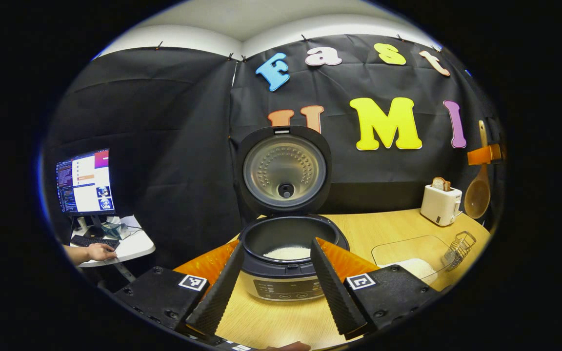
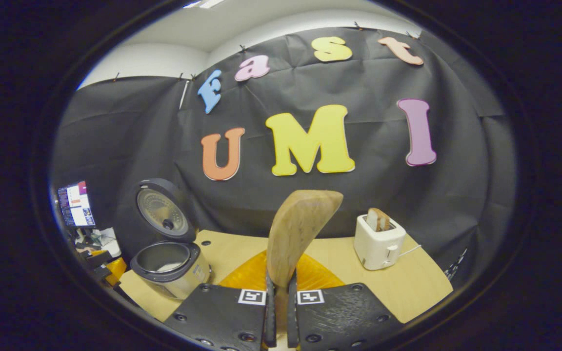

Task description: Close the left gripper, press the button to open the rice cooker; take a wooden spoon from the chopstick holder with the right hand, scoop a spoonful of rice and pour it into the rice cooker, then put the wooden spoon back into the chopstick holder.

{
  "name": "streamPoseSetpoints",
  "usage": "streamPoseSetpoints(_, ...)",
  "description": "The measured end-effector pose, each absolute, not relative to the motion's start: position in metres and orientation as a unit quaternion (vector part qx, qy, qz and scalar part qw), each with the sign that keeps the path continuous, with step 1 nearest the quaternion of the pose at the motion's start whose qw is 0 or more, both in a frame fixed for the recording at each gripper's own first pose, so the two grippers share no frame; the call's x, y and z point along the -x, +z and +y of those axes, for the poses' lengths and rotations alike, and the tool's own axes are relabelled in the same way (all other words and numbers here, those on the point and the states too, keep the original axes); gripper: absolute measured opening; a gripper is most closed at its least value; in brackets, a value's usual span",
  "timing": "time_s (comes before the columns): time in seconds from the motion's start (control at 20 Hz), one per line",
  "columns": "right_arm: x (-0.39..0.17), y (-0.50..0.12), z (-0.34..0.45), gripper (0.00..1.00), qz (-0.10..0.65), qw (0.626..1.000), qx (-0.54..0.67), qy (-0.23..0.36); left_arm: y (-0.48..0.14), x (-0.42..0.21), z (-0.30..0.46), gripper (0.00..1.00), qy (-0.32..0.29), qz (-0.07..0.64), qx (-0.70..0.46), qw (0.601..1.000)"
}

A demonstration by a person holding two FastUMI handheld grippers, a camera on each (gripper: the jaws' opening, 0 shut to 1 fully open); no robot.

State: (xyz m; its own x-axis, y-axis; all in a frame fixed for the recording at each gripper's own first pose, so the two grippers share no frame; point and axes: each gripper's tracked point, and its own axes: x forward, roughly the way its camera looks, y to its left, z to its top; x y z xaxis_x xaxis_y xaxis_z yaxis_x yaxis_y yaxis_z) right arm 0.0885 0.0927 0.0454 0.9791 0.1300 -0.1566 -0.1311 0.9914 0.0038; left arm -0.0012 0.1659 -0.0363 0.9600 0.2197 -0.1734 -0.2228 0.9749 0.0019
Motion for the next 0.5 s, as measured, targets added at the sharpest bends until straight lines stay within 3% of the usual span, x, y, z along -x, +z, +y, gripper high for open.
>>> streamPoseSetpoints(0.5, -0.113, -0.025, -0.019, 0.09, 0.111, 0.989, -0.095, -0.024, -0.035, -0.008, 0.126, 0.88, 0.112, 0.078, -0.009, 0.991)
